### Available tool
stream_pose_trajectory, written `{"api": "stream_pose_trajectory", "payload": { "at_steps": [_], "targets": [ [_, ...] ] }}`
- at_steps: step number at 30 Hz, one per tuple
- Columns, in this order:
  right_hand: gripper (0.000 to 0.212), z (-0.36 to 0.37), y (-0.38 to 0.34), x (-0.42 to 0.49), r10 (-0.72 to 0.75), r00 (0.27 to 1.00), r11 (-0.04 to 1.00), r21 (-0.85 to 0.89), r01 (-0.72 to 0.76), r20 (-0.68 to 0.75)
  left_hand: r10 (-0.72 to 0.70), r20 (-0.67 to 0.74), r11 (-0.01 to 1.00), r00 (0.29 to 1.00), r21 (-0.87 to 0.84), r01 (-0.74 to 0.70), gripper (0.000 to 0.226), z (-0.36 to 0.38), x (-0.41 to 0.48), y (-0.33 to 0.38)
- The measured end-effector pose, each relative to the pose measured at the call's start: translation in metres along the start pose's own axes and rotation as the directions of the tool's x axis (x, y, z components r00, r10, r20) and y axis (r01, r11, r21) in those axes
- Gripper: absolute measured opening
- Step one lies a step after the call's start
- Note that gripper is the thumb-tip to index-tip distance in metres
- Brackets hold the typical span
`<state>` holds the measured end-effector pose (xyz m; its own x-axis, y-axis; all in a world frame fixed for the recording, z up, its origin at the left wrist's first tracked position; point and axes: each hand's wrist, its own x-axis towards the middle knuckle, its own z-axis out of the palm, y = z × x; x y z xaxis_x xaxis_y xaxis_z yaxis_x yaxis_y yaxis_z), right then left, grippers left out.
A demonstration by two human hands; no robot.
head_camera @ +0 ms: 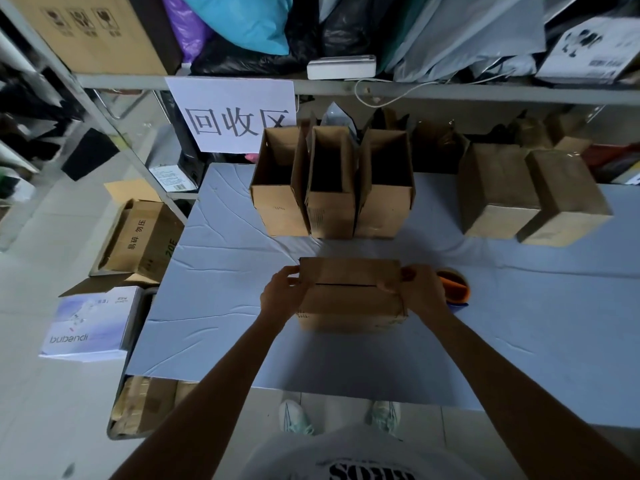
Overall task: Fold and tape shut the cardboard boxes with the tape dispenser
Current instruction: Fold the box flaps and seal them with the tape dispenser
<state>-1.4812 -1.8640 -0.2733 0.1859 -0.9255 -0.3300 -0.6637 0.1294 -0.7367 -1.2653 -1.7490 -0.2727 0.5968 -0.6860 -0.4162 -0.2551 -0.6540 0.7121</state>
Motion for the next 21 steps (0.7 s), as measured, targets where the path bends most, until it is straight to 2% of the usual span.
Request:
{"api": "stream_pose_trajectory", "payload": {
  "at_steps": [2, 4, 7, 11, 12, 14, 16, 17, 19, 21],
  "targets": [
    [0.035, 0.002, 0.002, -0.003, 0.008, 1.0, 1.0, 0.01, -0.008, -0.013, -0.019, 0.007, 0.999, 1.0, 0.051, 0.018, 0.04, 0.002, 0.001, 0.001],
    [0.036, 0.004, 0.006, -0.007, -0.017, 0.999, 1.0, -0.011, 0.017, -0.05, -0.015, -0.045, 0.996, 0.999, 0.091, 0.019, 0.039, 0.005, 0.002, 0.003],
    [0.03, 0.006, 0.007, -0.011, -0.049, 0.995, 0.999, -0.017, 0.047, -0.09, -0.037, -0.074, 0.997, 0.997, 0.068, 0.042, 0.039, 0.006, 0.005, 0.006],
    [0.02, -0.003, 0.018, -0.008, 0.082, 0.975, 0.991, 0.118, -0.058, -0.206, 0.0, -0.079, 0.998, 0.997, 0.069, 0.006, 0.038, 0.008, 0.01, 0.003],
    [0.023, -0.007, 0.022, -0.008, 0.076, 0.964, 0.996, 0.068, -0.06, -0.256, 0.018, -0.076, 0.998, 0.997, 0.065, -0.013, 0.037, 0.009, 0.011, 0.003],
    [0.041, -0.015, 0.036, -0.003, 0.008, 0.959, 0.986, -0.159, -0.056, -0.283, 0.038, -0.076, 0.998, 0.996, 0.055, -0.034, 0.036, 0.01, 0.012, 0.003],
    [0.055, -0.018, 0.051, 0.001, 0.0, 0.987, 0.918, -0.392, -0.065, -0.163, 0.042, -0.089, 0.998, 0.995, 0.054, -0.037, 0.036, 0.011, 0.009, 0.003],
    [0.061, -0.019, 0.06, 0.002, 0.02, 0.995, 0.89, -0.453, -0.06, -0.093, 0.048, -0.098, 0.998, 0.994, 0.056, -0.043, 0.037, 0.011, 0.006, 0.002],
    [0.07, -0.022, 0.078, 0.009, 0.039, 0.999, 0.841, -0.541, -0.029, 0.008, 0.059, -0.113, 0.997, 0.992, 0.062, -0.052, 0.038, 0.012, 0.002, 0.002],
    [0.068, -0.022, 0.092, 0.019, -0.013, 1.0, 0.822, -0.569, 0.02, 0.016, 0.044, -0.128, 0.998, 0.991, 0.038, -0.04, 0.039, 0.013, -0.001, 0.002]
  ]
}}
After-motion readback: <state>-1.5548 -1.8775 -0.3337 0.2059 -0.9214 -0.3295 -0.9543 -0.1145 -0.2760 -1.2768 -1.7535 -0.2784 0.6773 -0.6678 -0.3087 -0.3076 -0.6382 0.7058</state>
